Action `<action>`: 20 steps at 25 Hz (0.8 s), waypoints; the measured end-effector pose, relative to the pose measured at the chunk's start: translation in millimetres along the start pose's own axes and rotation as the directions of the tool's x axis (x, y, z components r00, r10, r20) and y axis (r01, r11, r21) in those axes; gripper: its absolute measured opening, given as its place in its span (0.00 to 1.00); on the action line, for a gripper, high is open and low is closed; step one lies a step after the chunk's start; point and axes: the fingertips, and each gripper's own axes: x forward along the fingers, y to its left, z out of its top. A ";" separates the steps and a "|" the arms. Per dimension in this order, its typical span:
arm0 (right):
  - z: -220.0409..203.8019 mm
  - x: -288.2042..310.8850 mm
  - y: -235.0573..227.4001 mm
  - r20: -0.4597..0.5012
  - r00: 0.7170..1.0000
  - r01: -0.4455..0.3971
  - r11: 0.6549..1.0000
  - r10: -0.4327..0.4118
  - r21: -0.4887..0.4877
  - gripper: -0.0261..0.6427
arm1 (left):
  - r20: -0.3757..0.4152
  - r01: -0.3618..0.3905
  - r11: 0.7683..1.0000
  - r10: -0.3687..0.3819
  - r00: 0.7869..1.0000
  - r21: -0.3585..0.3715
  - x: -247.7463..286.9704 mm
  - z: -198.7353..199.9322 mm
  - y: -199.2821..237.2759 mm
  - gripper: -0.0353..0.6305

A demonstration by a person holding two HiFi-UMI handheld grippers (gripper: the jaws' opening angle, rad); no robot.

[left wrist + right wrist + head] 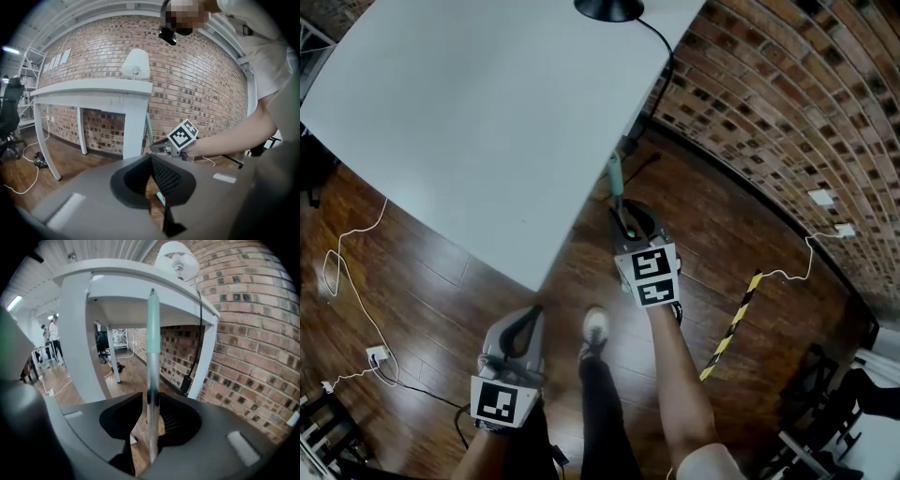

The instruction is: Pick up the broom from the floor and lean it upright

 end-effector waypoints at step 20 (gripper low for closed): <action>15.7 -113.2 17.6 0.037 0.985 0.158 0.972 -0.167 0.176 0.17 | 0.038 0.034 0.999 -0.034 0.999 0.017 -50.0 48.6 20.4 0.05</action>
